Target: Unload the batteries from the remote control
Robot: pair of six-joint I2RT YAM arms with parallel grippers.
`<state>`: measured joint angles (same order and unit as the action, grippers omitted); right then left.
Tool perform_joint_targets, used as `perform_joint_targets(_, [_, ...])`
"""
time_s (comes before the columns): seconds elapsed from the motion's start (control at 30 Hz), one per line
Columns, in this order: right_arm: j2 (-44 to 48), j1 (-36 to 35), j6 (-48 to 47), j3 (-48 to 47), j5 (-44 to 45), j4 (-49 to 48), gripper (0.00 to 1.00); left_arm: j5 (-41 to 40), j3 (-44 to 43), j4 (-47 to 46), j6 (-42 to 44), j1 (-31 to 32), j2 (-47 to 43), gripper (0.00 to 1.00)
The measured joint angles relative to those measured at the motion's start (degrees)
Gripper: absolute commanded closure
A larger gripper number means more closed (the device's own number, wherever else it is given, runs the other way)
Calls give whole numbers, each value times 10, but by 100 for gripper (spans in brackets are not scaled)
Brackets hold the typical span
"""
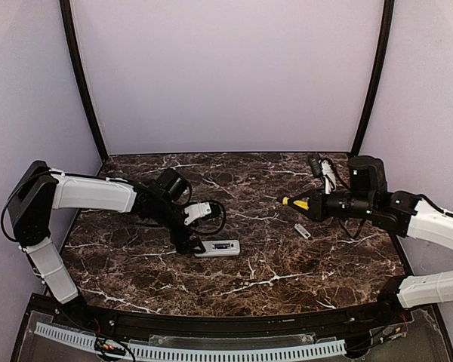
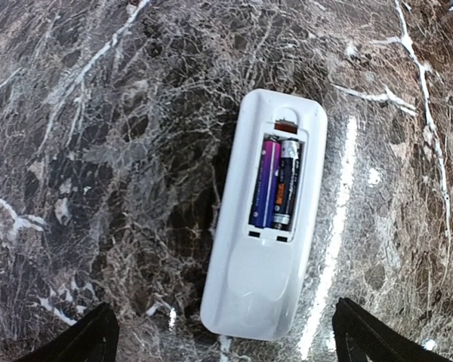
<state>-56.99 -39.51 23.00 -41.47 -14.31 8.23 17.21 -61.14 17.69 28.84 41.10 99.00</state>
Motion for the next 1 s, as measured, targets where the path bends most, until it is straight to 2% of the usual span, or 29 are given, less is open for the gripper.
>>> perform_joint_targets(0.17, [4, 2, 0, 5, 0, 0, 100, 6, 13, -6, 13, 6, 5, 0])
perform_joint_targets(0.63, [6, 3, 0, 14, -1, 0, 100, 23, 68, -98, 33, 7, 25, 20])
perform_joint_targets(0.9, [15, 3, 0, 17, -3, 1, 100, 29, 68, -108, 40, 11, 39, 35])
perform_joint_targets(1.0, [15, 3, 0, 17, -5, 1, 100, 29, 68, -110, 45, 15, 40, 45])
